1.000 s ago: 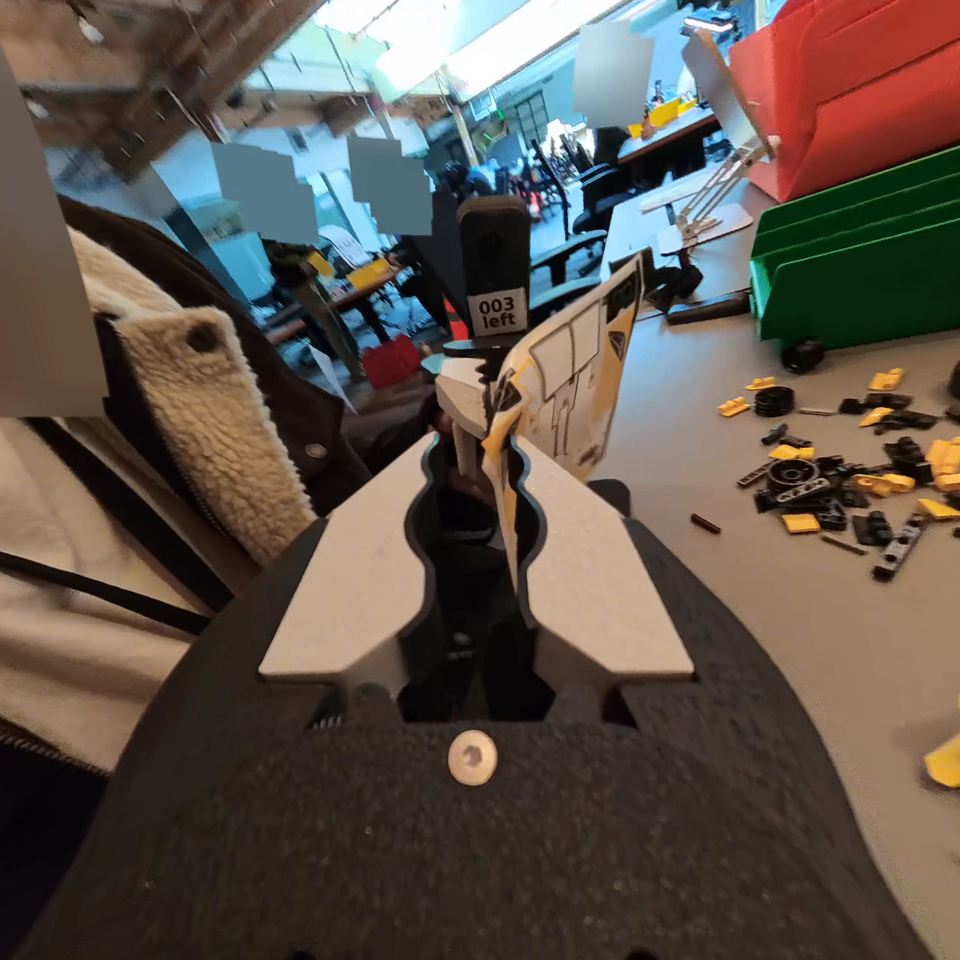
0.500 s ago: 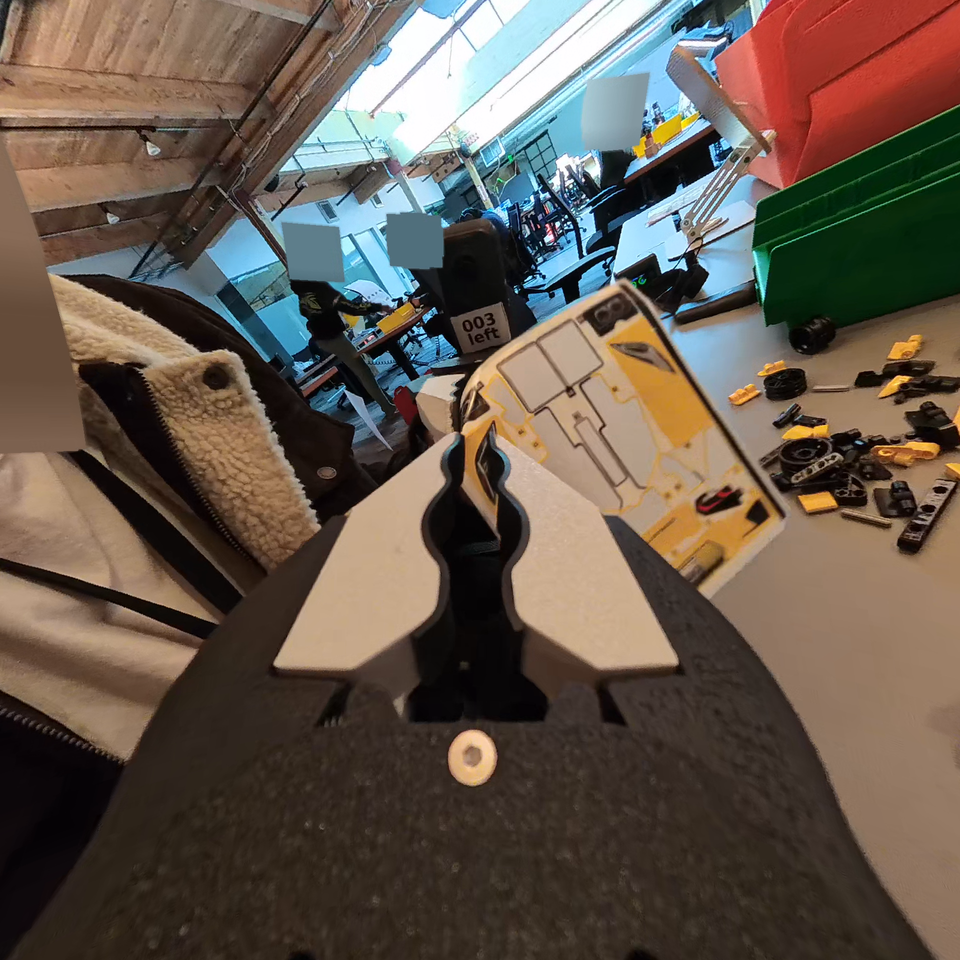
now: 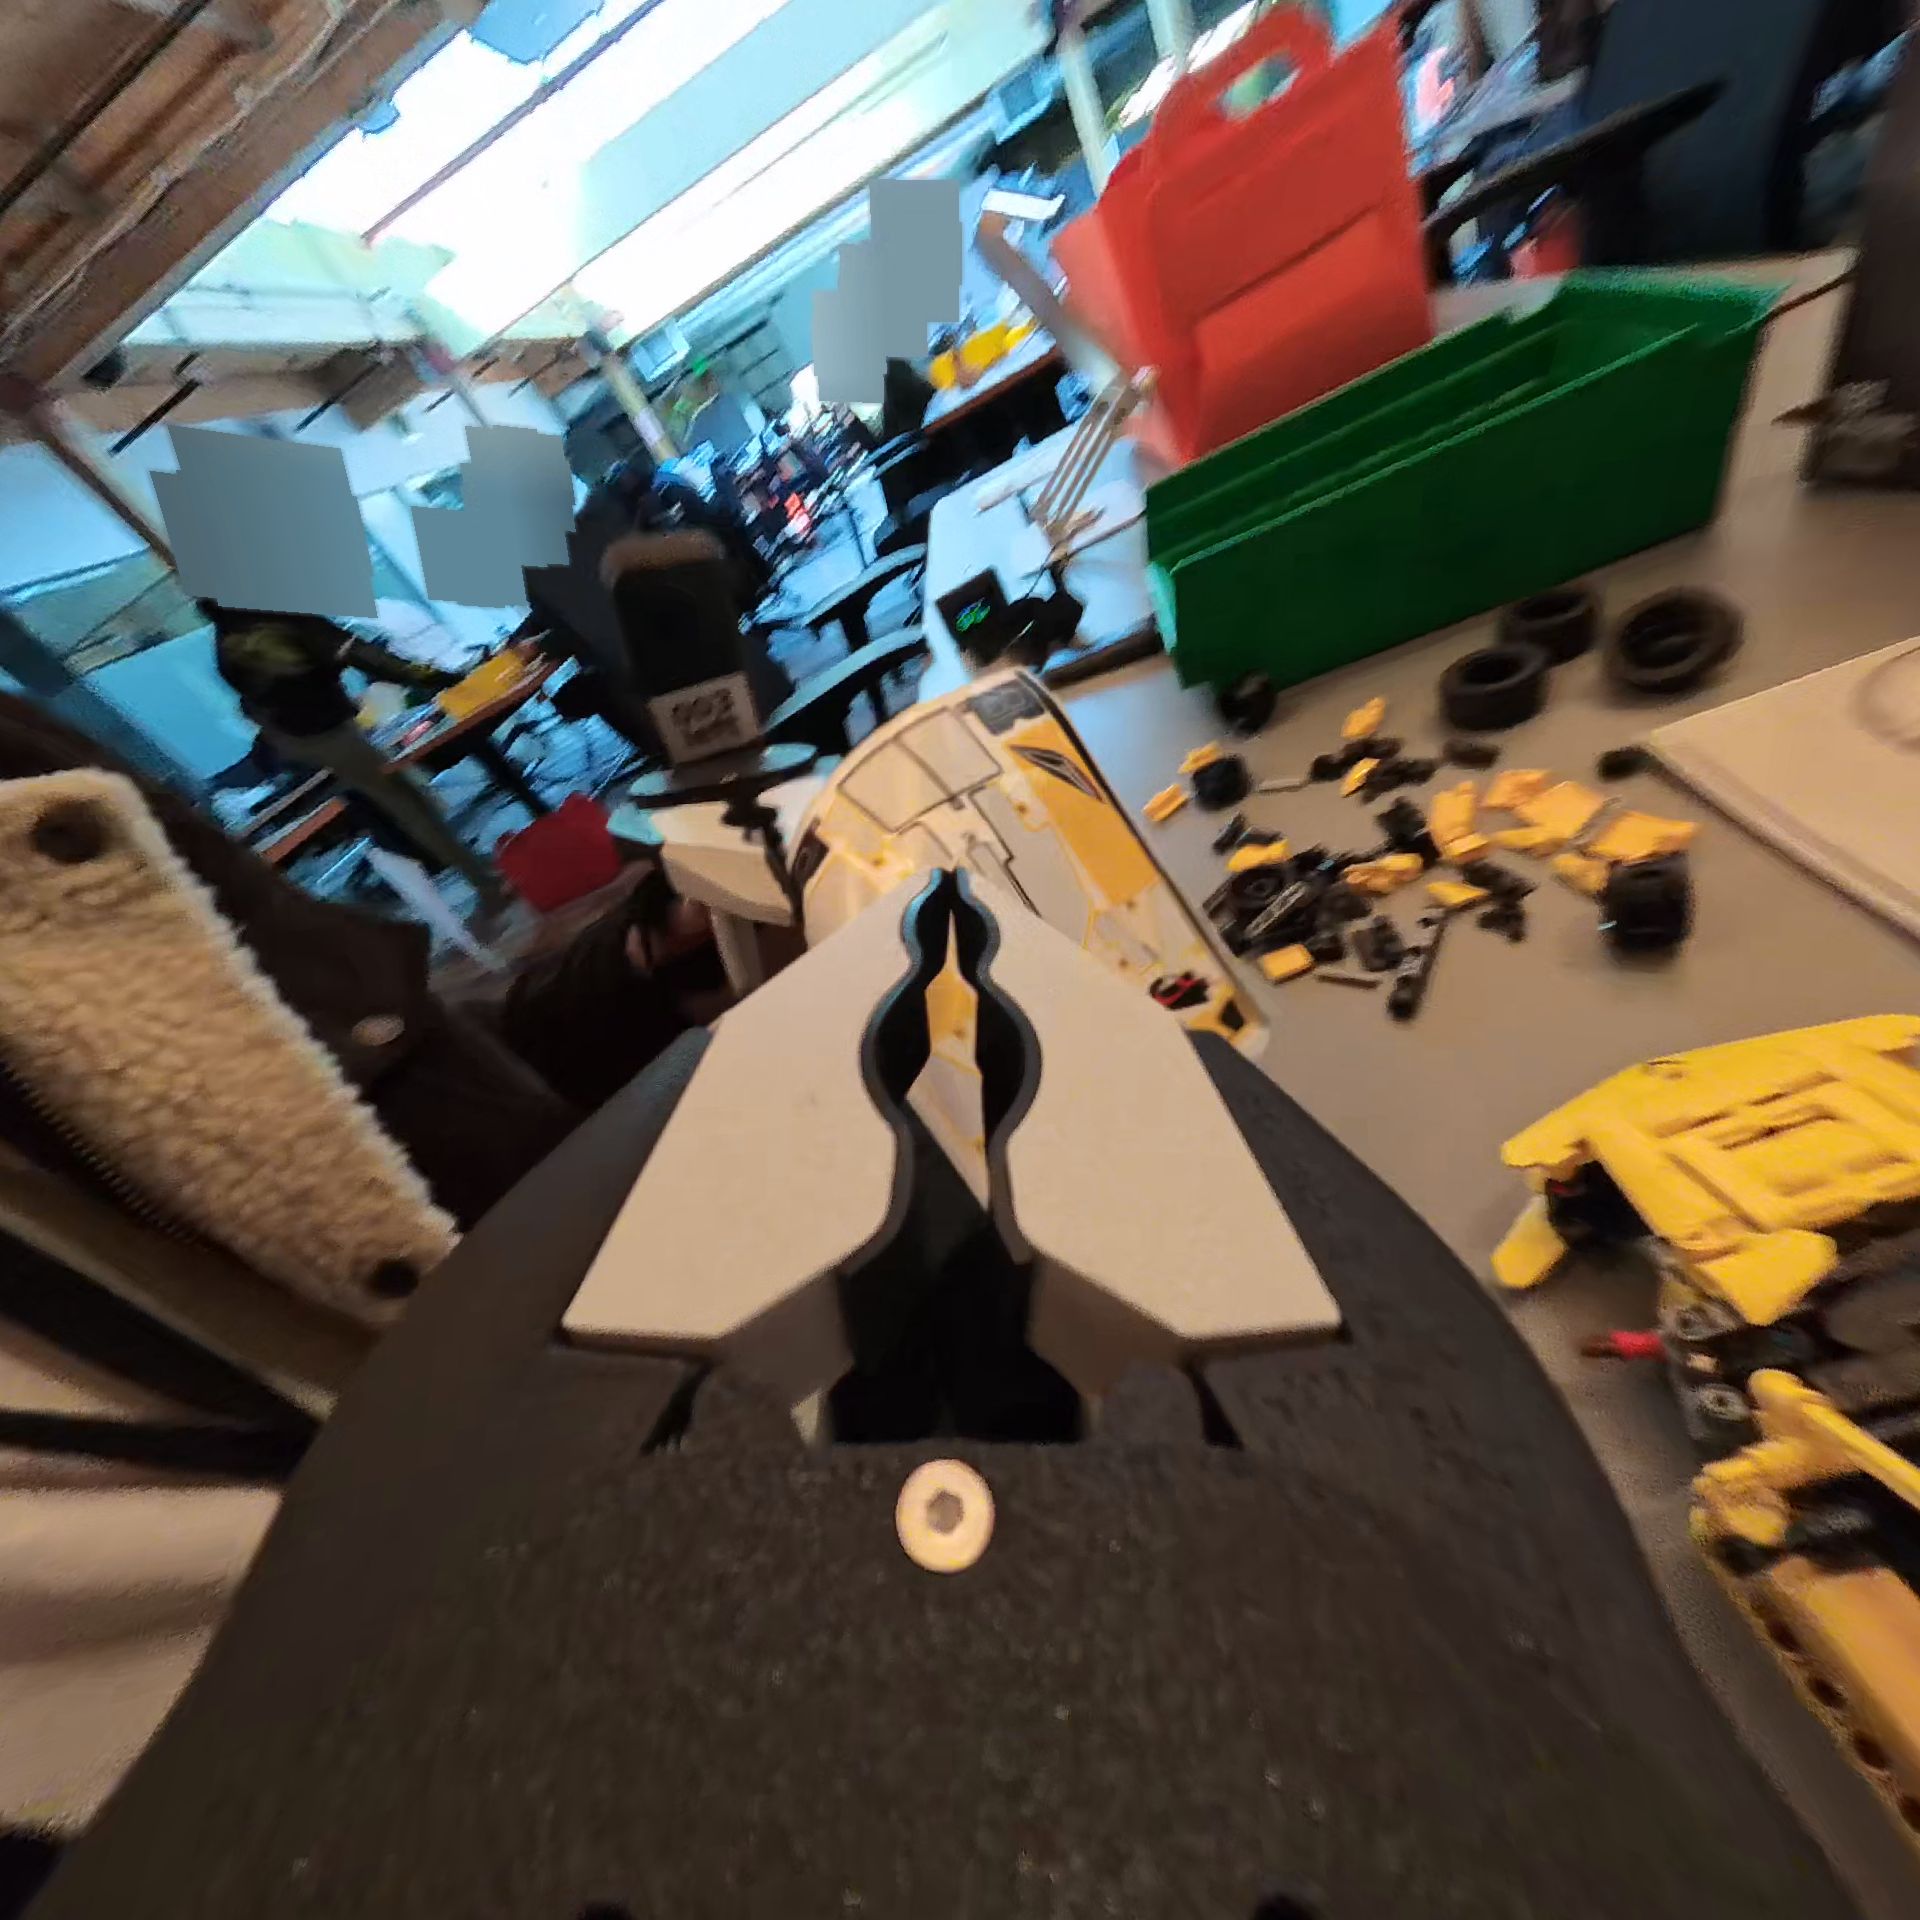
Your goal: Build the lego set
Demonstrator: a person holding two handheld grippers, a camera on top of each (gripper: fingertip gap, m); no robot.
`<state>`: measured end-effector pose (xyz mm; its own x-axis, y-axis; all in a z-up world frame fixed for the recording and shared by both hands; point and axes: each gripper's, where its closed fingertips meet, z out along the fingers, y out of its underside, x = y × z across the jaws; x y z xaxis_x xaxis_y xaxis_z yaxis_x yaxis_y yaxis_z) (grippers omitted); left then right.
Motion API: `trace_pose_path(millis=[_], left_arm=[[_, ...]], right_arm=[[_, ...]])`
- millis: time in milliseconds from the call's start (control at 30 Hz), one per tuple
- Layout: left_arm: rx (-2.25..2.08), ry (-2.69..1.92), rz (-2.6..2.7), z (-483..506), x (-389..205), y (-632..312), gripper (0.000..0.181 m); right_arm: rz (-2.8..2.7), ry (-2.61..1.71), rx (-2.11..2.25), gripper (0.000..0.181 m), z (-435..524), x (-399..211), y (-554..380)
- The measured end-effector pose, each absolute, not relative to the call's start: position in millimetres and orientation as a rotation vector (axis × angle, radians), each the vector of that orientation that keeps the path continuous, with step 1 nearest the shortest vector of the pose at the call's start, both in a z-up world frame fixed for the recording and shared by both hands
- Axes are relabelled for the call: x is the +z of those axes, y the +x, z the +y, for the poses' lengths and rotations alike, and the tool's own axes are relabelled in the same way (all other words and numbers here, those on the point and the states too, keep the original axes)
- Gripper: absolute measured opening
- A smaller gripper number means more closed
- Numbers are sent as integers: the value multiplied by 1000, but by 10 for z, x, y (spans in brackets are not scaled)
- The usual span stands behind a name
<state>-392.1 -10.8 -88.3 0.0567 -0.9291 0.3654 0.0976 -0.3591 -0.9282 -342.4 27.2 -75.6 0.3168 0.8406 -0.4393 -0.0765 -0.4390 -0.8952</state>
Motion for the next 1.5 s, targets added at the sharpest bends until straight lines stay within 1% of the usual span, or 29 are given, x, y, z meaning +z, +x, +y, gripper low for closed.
trace_pose_path(millis=[100,200,267,333,400,500,600,767,833,900,1000,1033,1133,1233,1333,1433,1500], left_arm=[[-1334,-1542,779,93,-960,-4379,0],[-1126,-1698,475,544,-1080,-5372,0],[-1023,-1796,187,795,-1284,-6194,0],[-1037,-1837,-77,857,-1508,-6819,0],[-973,-1902,-258,845,-1818,-7262,0],[-950,-1931,-507,850,-2164,-7639,0],[-984,-1943,-590,893,-2305,-7627,0],[-926,-2027,-525,952,-2390,-7459,1],[-892,-2070,-505,949,-2412,-7422,21],[-871,-2116,-437,909,-2385,-7324,33],[-684,-2199,-334,830,-2377,-7281,49],[-610,-2227,-293,808,-2371,-7274,53],[-417,-2277,-174,787,-2306,-7248,54],[-201,-2253,-113,842,-2116,-7322,55],[-69,-2118,-86,965,-1702,-7299,55],[-66,-1912,3,1144,-1184,-6931,55],[-128,-1824,110,1255,-968,-6501,54]], right_arm=[[-575,-1571,1129,0,446,-549,-3186],[-550,-1493,1051,0,481,-392,-2970],[-548,-1457,1037,0,474,-337,-2868],[-542,-1451,1040,0,483,-336,-2792],[-532,-1462,1036,0,510,-367,-2726],[-513,-1475,1014,0,558,-395,-2632],[-529,-1483,900,0,603,-409,-2527],[-622,-1484,551,0,687,-495,-2265],[-628,-1474,475,0,707,-531,-2131],[-602,-1467,395,0,747,-575,-1939],[-549,-1456,303,0,765,-662,-1668],[-541,-1449,274,0,758,-696,-1603],[-504,-1420,156,0,752,-795,-1421],[-465,-1368,0,0,779,-839,-1263],[-536,-1353,-130,0,775,-846,-1304],[-741,-1283,-412,0,749,-916,-1453],[-810,-1181,-614,0,726,-912,-1509]])
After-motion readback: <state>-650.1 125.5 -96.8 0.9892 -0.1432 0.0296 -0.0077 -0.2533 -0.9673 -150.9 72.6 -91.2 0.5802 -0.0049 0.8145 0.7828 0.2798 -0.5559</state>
